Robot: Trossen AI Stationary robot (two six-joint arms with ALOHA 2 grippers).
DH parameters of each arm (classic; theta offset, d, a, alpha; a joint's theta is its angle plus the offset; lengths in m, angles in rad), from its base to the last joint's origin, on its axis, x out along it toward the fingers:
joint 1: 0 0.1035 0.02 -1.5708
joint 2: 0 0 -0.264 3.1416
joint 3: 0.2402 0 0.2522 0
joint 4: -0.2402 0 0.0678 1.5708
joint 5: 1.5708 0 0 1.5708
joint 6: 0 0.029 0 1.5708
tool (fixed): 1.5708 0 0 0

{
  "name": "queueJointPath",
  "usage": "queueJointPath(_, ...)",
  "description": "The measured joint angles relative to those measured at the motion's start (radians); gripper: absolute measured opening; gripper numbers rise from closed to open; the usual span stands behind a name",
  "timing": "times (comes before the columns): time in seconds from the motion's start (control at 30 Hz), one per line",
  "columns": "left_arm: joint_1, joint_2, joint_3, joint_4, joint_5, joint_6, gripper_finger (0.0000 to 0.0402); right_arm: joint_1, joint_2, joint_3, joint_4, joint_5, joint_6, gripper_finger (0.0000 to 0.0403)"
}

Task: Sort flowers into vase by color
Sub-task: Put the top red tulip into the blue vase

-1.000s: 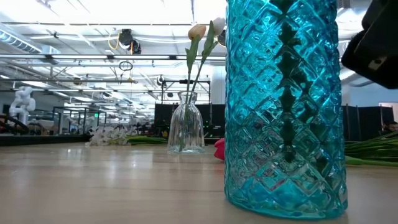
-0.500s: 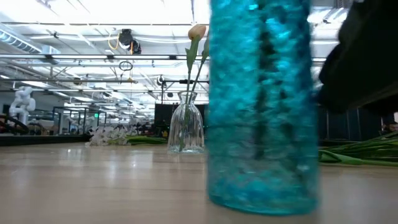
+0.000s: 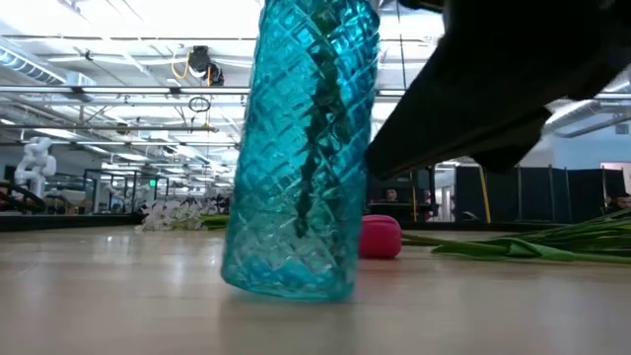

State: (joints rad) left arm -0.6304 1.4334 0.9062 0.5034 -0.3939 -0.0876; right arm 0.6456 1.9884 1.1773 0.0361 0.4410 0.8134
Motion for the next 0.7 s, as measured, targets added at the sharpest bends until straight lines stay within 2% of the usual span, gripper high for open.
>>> queueJointPath(0.33,-0.036,0.0,0.0,-0.06,-0.003,-0.038,0.0,-0.025,0.0,0.0,0.003,-0.075,-0.028,0.0)
queueJointPath(0.47,-0.054,0.0,0.0,-0.127,-0.016,-0.109,0.0,-0.023,0.0,0.0,0.003,-0.081,-0.029,0.0)
queueJointPath(0.7,-0.066,0.0,0.0,-0.167,-0.052,-0.118,0.0,-0.023,0.0,0.0,0.006,-0.082,-0.017,0.0)
